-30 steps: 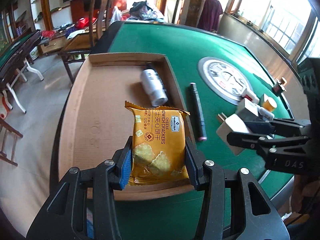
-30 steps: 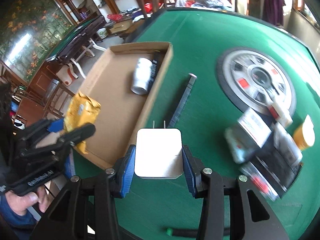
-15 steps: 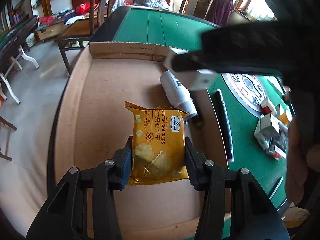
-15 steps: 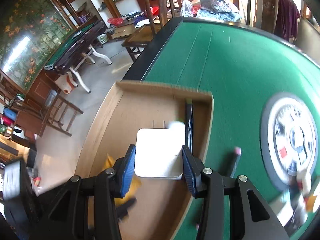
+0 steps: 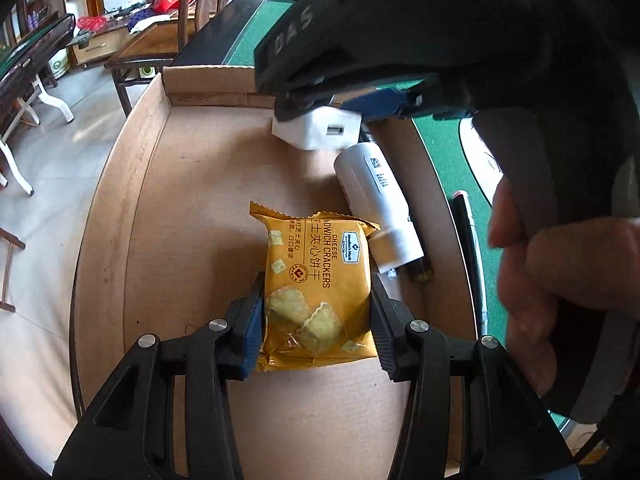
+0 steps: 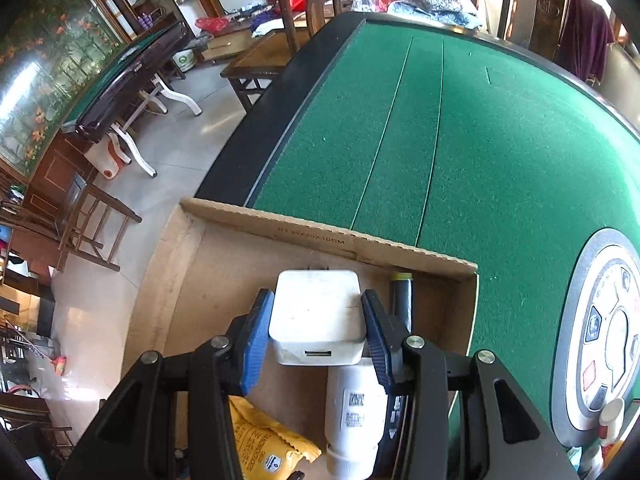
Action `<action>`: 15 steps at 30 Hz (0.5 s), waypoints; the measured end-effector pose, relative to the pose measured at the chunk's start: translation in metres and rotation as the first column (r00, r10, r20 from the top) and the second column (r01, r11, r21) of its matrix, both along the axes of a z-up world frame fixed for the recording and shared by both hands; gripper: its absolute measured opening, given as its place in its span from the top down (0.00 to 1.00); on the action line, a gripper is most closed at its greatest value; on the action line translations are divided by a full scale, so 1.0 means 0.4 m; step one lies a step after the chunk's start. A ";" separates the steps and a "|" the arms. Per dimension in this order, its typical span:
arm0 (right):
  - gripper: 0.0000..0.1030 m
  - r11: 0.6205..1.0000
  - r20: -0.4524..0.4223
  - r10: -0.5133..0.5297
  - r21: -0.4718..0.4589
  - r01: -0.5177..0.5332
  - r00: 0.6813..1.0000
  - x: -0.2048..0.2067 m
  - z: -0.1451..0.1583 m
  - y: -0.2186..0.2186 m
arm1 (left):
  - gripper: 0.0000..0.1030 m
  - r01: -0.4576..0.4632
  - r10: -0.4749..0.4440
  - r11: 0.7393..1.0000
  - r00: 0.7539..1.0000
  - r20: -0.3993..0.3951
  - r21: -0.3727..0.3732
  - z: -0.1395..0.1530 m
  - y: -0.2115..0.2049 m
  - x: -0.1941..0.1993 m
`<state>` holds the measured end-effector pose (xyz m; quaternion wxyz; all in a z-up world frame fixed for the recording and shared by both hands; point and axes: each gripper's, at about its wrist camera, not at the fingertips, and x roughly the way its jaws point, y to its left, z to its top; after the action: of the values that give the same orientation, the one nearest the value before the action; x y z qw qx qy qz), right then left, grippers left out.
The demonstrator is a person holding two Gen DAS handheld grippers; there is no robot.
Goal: Organize objects
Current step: 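Place the cracker packet in the box with the left gripper while the right gripper places the charger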
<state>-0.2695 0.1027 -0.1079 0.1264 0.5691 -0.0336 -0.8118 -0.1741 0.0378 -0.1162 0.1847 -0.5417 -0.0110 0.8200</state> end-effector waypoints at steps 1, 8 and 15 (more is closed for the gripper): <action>0.57 1.000 -0.002 0.002 0.004 -0.002 1.000 0.000 -0.002 0.000 | 0.55 0.001 -0.001 1.000 1.000 -0.002 0.001 0.000 0.001 -0.002; 0.57 1.000 0.012 0.010 -0.009 -0.010 1.000 0.003 -0.012 0.010 | 0.55 -0.004 0.004 1.000 1.000 -0.009 0.018 0.002 0.005 -0.005; 0.56 0.999 -0.004 0.013 -0.041 -0.013 1.000 0.032 0.043 0.034 | 0.49 -0.018 0.017 0.998 1.000 0.016 0.060 0.007 0.000 -0.004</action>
<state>-0.2565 0.1164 -0.0906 0.1433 0.5650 -0.0462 -0.8112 -0.1756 0.0377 -0.1132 0.1936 -0.5421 -0.0420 0.8167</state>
